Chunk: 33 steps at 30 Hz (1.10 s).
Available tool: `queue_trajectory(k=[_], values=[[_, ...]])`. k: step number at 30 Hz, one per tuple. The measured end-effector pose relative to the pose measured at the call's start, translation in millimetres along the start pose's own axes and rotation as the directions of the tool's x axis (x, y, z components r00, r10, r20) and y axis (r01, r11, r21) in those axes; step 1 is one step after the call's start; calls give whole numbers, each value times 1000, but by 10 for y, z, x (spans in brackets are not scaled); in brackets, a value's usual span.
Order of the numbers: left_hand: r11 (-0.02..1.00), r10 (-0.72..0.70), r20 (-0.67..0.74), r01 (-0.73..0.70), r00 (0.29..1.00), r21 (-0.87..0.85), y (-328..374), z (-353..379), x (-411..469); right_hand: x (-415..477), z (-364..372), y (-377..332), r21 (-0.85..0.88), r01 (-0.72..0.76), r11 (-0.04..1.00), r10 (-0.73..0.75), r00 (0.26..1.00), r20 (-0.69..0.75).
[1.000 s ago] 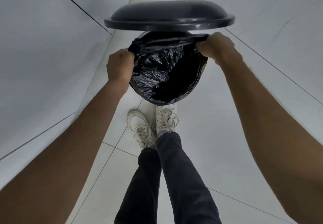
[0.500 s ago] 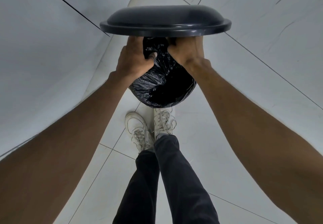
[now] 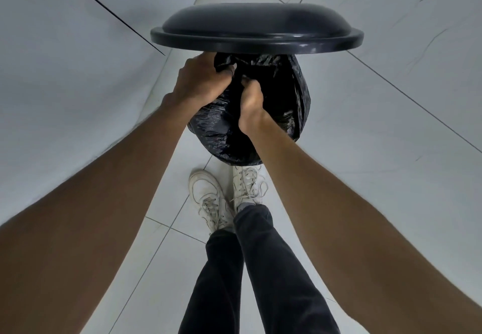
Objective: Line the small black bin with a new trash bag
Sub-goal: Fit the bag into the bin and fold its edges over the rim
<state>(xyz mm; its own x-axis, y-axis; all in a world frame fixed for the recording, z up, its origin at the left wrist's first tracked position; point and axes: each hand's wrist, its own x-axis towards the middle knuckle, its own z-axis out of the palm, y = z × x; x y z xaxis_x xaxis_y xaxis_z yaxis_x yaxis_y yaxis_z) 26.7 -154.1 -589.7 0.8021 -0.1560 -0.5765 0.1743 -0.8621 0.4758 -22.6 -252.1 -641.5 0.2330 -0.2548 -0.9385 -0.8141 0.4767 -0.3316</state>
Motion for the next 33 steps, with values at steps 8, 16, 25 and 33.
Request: queue_trajectory(k=[8, 16, 25, 33], values=[[998, 43, -5, -43, 999, 37, 13, 24, -22, -42, 29, 120, -478, 279, 833, -328, 944, -21], [941, 314, -142, -328, 939, -88, -254, 140, -155, 242, -92, 146, -917, 321, 239, -86, 947, 309], [960, 268, -10, -268, 963, -74, -457, 117, -269, -395, -432, 133, -811, 578, 86, -680, 629, 376], [970, 235, 47, -231, 971, -78, -400, 84, -236, -593, -784, 132, -901, 366, 232, -778, 626, 54]])
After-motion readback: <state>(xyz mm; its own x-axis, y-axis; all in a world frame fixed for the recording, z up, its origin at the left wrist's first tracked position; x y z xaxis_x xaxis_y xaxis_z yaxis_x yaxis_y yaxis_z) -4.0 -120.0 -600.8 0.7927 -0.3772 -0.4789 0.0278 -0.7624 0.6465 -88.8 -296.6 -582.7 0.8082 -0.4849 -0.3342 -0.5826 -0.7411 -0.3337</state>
